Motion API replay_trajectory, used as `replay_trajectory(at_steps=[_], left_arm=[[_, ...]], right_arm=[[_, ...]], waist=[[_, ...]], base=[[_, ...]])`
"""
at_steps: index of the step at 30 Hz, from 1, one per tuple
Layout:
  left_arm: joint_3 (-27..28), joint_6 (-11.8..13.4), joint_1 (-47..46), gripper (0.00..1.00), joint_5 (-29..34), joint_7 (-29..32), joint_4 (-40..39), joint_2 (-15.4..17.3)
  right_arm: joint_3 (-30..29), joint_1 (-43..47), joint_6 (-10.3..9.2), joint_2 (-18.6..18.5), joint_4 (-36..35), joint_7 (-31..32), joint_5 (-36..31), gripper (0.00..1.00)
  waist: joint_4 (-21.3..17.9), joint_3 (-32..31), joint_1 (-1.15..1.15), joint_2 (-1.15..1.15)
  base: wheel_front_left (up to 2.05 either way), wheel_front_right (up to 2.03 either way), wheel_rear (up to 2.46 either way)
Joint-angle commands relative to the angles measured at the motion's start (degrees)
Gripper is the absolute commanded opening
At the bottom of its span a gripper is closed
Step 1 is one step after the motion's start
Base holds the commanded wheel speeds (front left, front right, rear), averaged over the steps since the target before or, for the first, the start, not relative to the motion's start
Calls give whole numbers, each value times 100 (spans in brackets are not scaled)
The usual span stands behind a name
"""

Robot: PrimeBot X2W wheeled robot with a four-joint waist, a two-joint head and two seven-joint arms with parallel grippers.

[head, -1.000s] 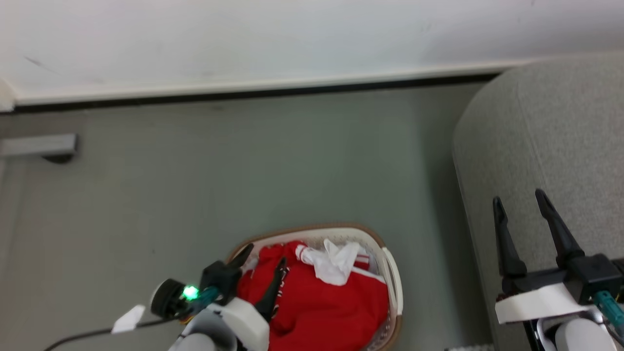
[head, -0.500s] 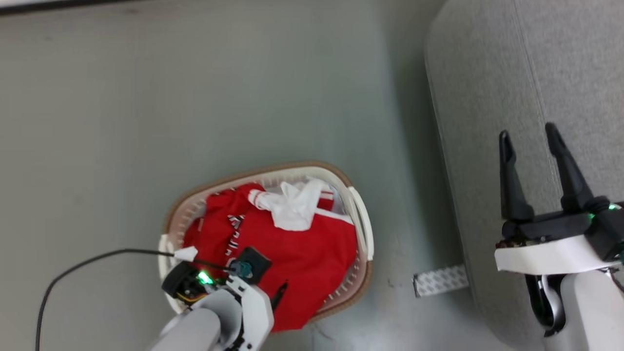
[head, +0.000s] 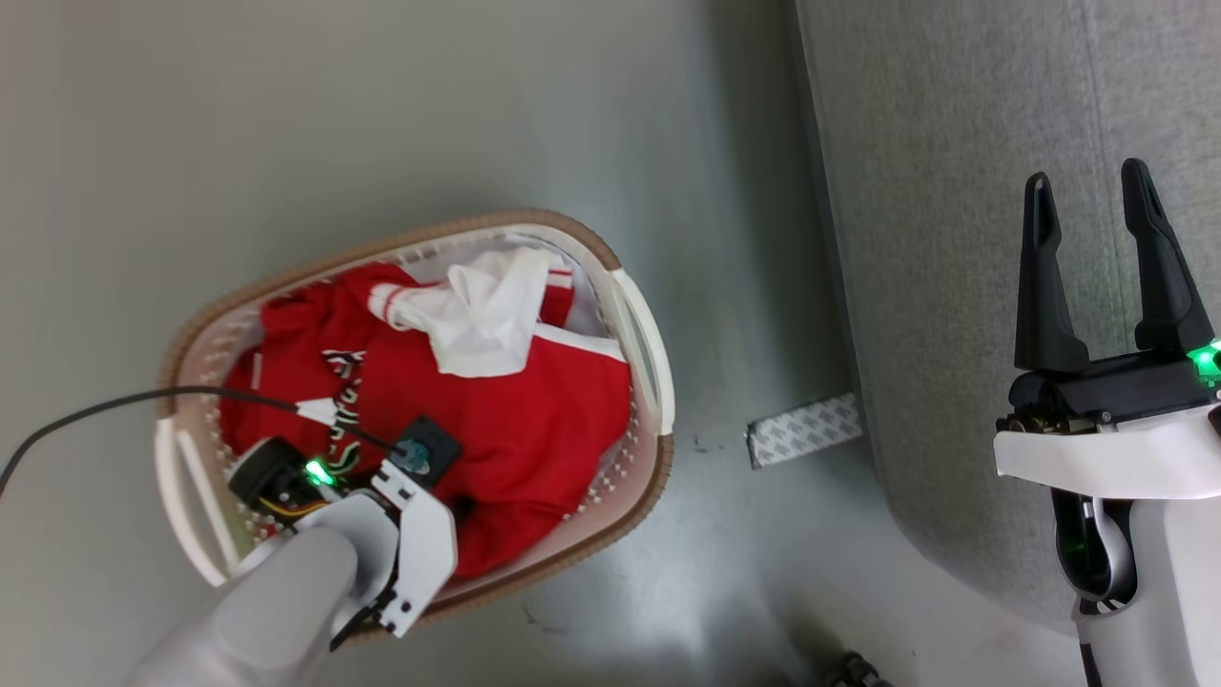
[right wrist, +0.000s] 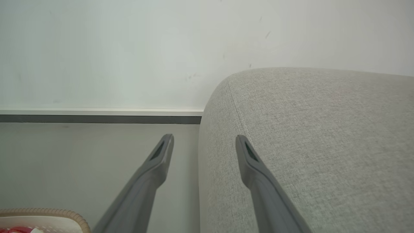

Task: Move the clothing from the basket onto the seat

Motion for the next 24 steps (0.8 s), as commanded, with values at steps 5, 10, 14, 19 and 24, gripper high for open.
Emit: replay_trajectory(at_steps=[5,10,14,19,24], left_arm=[[-166,10,-166,0,-122,-275,193,-79],[-115,11,-124,0,-316,-689,369,-306],[-71,10,48,0,-495,-989,424,-499],[11,11,313,0,-747,-1283,394,-704],[84,23,723,0,-1025,-1480,311,-899]], right_arm=[[-32,-29,-12,0,44,-23,20,100],[-64,75,-12,-3,181,-22,-22,100],[-146,259,-12,-3,285,-22,-144,100],[-288,570,-12,-4,459,-22,-335,100],[-408,995,-12,-6,634,-22,-532,100]], waist=[[-91,143,-1,0],[58,-273,-1,0],[218,-820,-1,0],[470,-1606,-1,0],[711,-2455,-1,0]], base=[[0,0,0],[0,0,0],[0,0,0],[0,0,0],[0,0,0]])
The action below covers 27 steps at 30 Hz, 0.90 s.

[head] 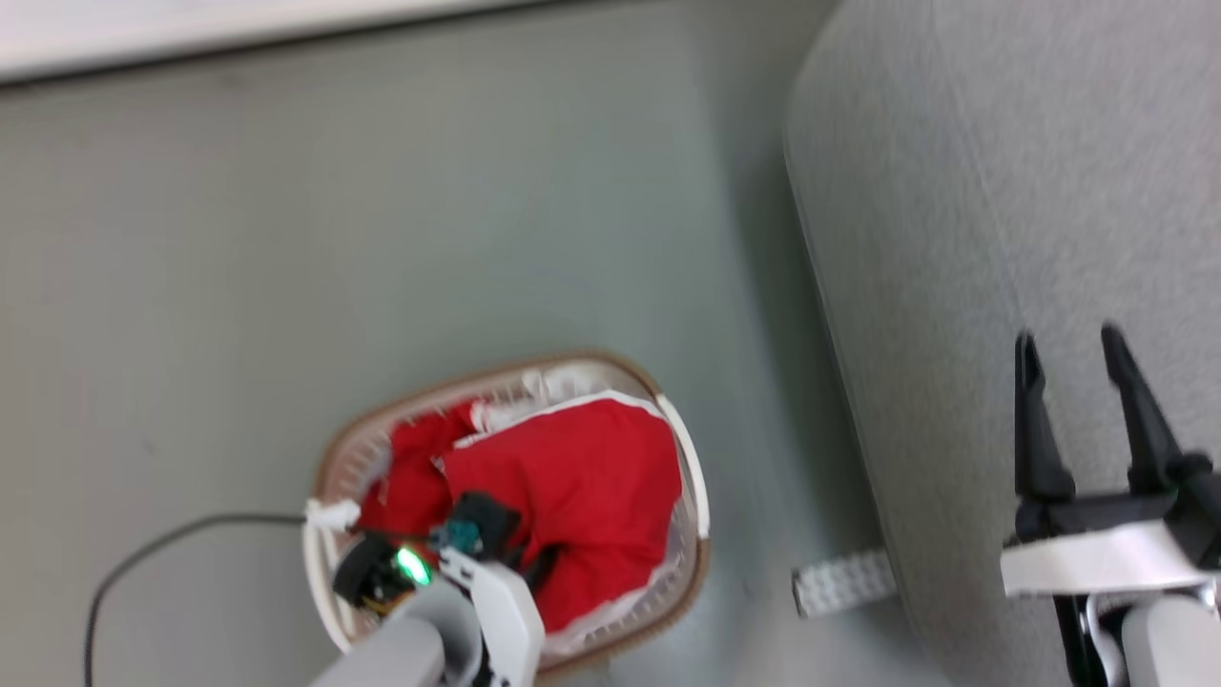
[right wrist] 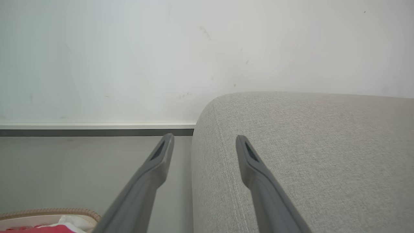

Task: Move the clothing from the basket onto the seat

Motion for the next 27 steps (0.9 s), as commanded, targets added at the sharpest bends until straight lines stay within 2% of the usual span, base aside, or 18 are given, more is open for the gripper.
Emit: replay_trajectory(at_steps=[1,6,12,20,27], left_arm=[[20,30,184,0,-78,-79,-39,-36],[110,131,602,0,-334,-192,-277,-138],[345,358,1005,0,-615,-295,-853,-47],[748,993,1361,0,-811,-336,-1955,318],[1103,1565,1538,0,-849,-301,-2949,686]], right_arm=[[-53,183,-12,-17,48,-22,-69,100],[-196,673,-12,-19,195,-18,-200,100],[-325,1110,-12,-19,294,-18,-292,100],[-379,1515,-12,-18,384,-18,-370,100],[-343,1693,-12,-19,415,-18,-369,100]], waist=[[348,-793,0,0],[585,-1556,0,0],[794,-2209,0,0],[952,-2863,0,0],[978,-3135,0,0]], base=[[0,0,0],[0,0,0],[0,0,0],[0,0,0],[0,0,0]])
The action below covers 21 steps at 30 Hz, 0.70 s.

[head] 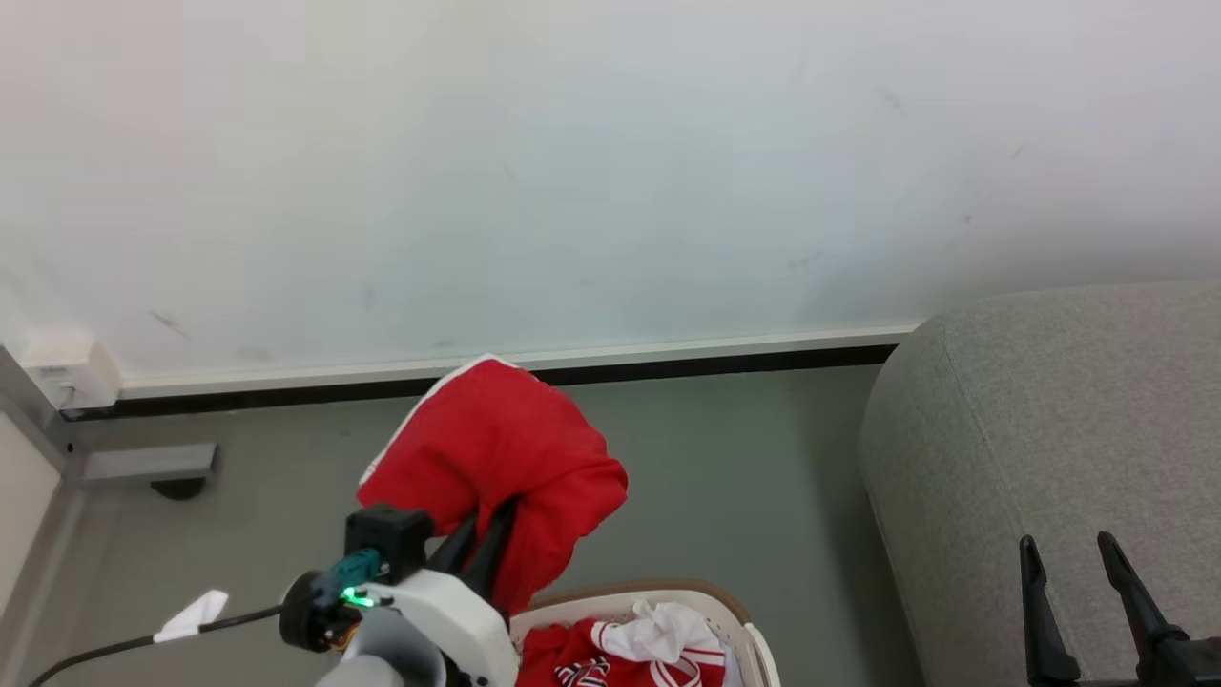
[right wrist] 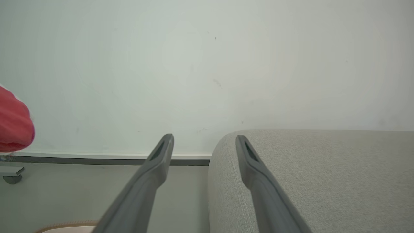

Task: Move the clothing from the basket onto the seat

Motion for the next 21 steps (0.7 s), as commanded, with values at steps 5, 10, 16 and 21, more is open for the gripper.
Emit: replay_trajectory(at_steps=[5,10,16,21], left_arm=[[211,282,103,0,11,35,-574,285],[260,393,129,0,-11,153,-1019,414],[260,490,116,0,19,329,-1476,538],[242,535,171,0,-18,441,-1752,596]], right_arm=[[74,141,-12,-20,34,-12,-16,100],[163,213,-12,-20,33,-12,-53,100],[218,223,-12,-20,-18,-12,-123,100],[372,181,-13,-19,-72,-12,-183,100]], waist=[[8,-193,2,0],[3,-323,2,0],[26,-399,2,0],[34,-405,2,0]], base=[[0,0,0],[0,0,0],[0,0,0],[0,0,0]])
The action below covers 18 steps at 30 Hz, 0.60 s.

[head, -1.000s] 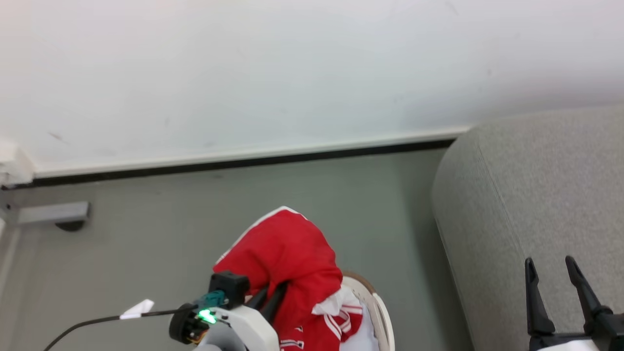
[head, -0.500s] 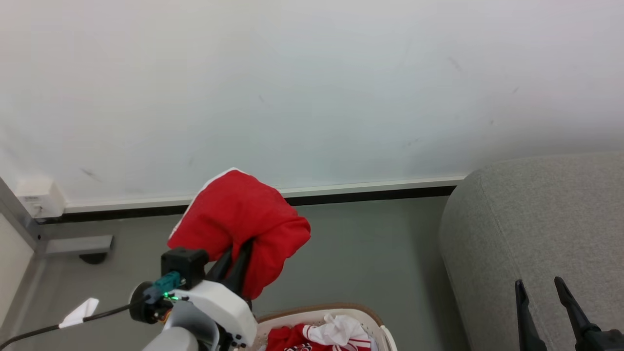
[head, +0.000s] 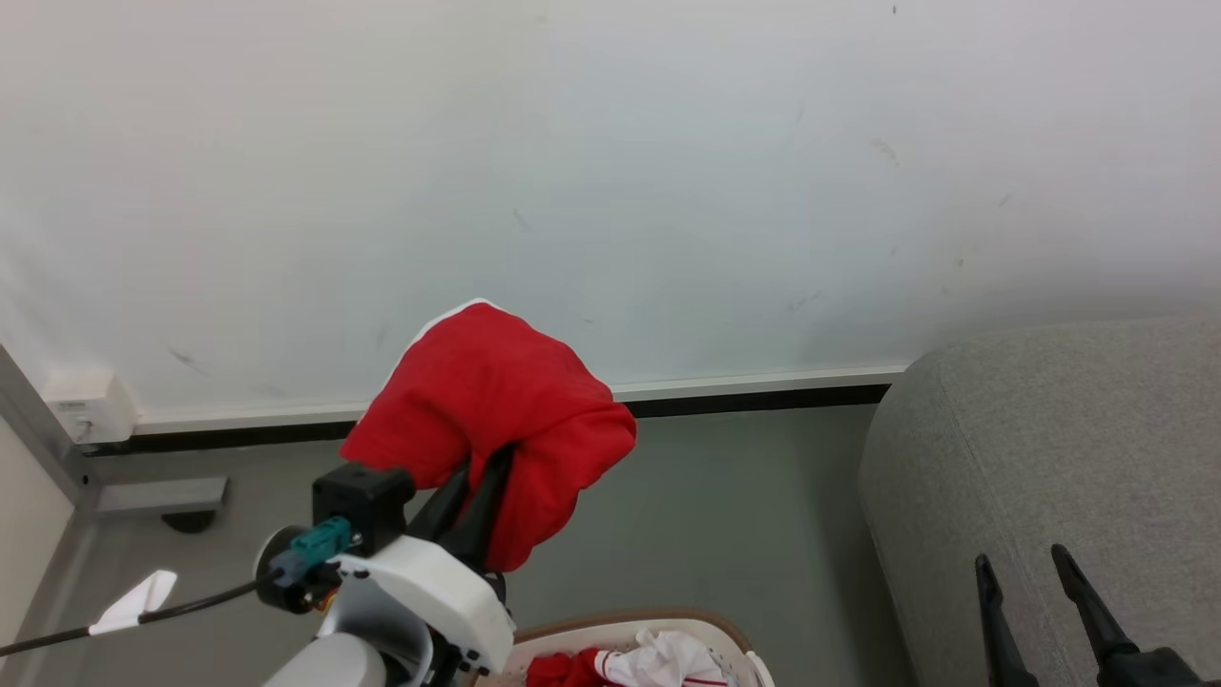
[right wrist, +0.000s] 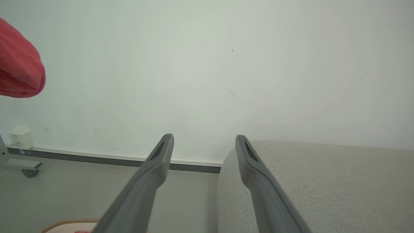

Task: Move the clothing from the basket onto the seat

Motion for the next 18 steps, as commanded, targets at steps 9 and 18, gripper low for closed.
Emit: replay_trajectory(at_steps=[9,18], left_arm=[[-122,-2,91,0,2,192,-275,93],[-284,-39,65,0,24,294,-350,15]], right_arm=[[1177,-433,-12,-379,60,-12,-40,100],[2942,-1548,-13,-1002,549,84,450,100]], waist=[[-20,52,1,0],[-52,75,1,0]], base=[[0,0,0],[0,0,0]])
